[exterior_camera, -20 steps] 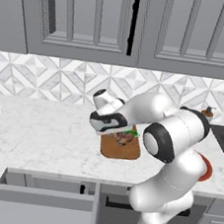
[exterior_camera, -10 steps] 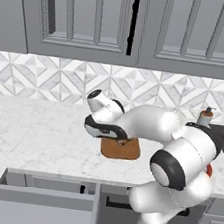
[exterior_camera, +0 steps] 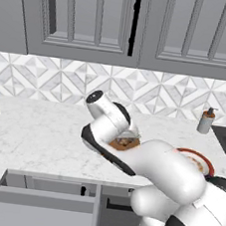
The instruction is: Pick up the knife from the drawer and place it on the cutting board. Then place the meat from the plate to the cutting board.
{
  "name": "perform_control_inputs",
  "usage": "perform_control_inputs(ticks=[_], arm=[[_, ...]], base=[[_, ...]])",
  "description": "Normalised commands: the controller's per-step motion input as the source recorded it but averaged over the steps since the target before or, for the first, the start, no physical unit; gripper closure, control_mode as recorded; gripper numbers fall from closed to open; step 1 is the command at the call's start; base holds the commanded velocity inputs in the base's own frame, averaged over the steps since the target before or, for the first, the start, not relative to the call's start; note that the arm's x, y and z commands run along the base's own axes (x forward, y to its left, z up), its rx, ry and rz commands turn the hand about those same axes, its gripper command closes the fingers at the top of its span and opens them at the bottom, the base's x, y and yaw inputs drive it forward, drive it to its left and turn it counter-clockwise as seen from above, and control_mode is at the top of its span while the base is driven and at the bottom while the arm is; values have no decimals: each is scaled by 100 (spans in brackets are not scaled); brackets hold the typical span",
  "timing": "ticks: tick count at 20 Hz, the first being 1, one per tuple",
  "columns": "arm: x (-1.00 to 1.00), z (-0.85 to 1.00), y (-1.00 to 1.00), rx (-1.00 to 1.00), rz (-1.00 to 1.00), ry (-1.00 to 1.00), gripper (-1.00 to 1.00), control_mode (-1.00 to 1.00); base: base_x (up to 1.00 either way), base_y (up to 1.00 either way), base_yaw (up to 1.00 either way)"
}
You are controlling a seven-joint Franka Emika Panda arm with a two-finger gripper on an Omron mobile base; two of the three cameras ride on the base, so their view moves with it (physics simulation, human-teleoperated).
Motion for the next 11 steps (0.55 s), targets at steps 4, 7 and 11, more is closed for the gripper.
perform_control_inputs(ticks=[4, 7, 11], arm=[[-60, 43, -63, 2, 0, -8, -100, -100], [-41, 40, -86, 10, 0, -1, -100, -100], [-24, 34, -100, 18, 0, 0, -100, -100]], base=[[0, 0, 0], [0, 0, 0], [0, 0, 0]])
